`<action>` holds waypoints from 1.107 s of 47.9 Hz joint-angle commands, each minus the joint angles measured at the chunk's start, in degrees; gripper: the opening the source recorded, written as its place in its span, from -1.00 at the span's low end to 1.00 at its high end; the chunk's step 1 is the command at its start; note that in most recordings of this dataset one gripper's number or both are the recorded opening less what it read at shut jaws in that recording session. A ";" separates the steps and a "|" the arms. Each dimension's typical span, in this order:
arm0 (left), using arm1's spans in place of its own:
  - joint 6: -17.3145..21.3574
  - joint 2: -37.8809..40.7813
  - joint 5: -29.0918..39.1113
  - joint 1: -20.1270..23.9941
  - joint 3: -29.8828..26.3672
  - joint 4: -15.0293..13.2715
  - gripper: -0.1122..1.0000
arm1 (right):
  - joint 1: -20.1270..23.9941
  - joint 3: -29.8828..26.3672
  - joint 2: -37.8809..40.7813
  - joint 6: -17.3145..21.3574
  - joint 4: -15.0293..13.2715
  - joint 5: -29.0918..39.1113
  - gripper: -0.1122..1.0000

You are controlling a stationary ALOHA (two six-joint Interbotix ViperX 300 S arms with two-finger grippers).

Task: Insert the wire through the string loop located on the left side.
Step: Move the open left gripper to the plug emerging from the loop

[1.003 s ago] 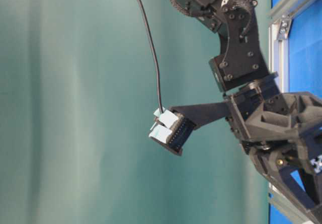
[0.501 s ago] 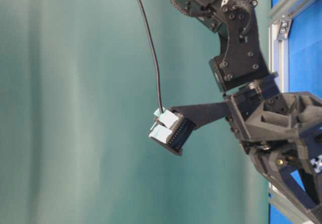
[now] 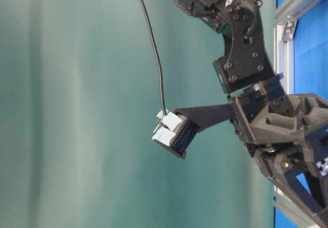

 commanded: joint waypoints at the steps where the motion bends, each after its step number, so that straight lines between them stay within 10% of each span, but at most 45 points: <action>1: 0.00 2.55 -0.26 -0.26 -1.85 0.00 0.76 | -0.09 -0.62 -1.23 0.09 0.09 -0.26 -0.80; 41: 0.09 6.77 -0.26 -0.26 -3.52 0.00 0.69 | -0.53 -0.62 -1.23 0.09 0.00 -0.18 -0.80; 53: 0.18 7.12 -0.18 -0.26 -4.22 -0.26 0.05 | -0.44 -0.53 -1.23 0.09 0.00 -0.26 -0.80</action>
